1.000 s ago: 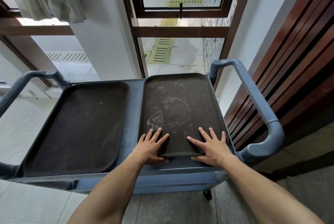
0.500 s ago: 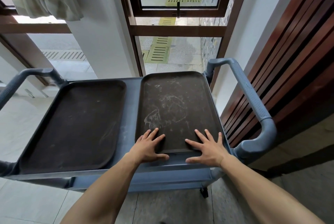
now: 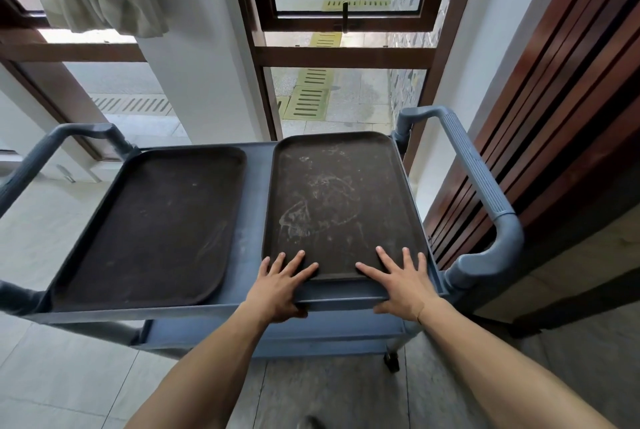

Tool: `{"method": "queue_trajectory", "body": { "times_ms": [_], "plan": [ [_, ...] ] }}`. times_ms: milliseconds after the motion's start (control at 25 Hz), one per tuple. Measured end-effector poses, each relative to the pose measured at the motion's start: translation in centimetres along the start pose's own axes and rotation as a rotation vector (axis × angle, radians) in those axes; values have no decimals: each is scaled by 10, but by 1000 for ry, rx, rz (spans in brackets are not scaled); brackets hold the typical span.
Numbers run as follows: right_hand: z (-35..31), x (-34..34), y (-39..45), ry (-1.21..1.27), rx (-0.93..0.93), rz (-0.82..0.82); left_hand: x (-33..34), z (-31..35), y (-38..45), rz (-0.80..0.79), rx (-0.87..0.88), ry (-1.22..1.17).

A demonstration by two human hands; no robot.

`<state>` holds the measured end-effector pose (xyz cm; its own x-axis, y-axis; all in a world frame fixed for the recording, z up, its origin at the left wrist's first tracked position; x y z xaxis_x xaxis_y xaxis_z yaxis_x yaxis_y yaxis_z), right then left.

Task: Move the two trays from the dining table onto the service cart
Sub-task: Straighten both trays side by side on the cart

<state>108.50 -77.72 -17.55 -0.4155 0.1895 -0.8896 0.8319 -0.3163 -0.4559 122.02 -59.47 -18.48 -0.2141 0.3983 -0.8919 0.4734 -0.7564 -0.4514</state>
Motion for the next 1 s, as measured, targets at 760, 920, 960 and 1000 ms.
{"method": "queue_trajectory", "body": {
  "times_ms": [760,920,960,1000],
  "plan": [
    [-18,15,-30,20,134,140,5,24,-31,63,-69,32],
    [-24,18,-38,18,152,119,14,23,-44,3,-47,-55],
    [-26,20,-40,13,161,113,16,24,-47,-6,-36,-48],
    [-29,19,-41,15,173,110,16,23,-51,-17,-20,-49]
  ]
}}
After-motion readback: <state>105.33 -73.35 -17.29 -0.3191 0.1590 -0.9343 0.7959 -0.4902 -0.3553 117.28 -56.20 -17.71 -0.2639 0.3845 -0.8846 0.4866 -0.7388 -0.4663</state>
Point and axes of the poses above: each hand's wrist, its own y-axis towards the middle knuckle, its own x-axis out of the palm, z = x × y, the point moved 9 cm from there along y, towards the middle knuckle, and after that the axes turned 4 degrees about y, right-handed, at the moved point
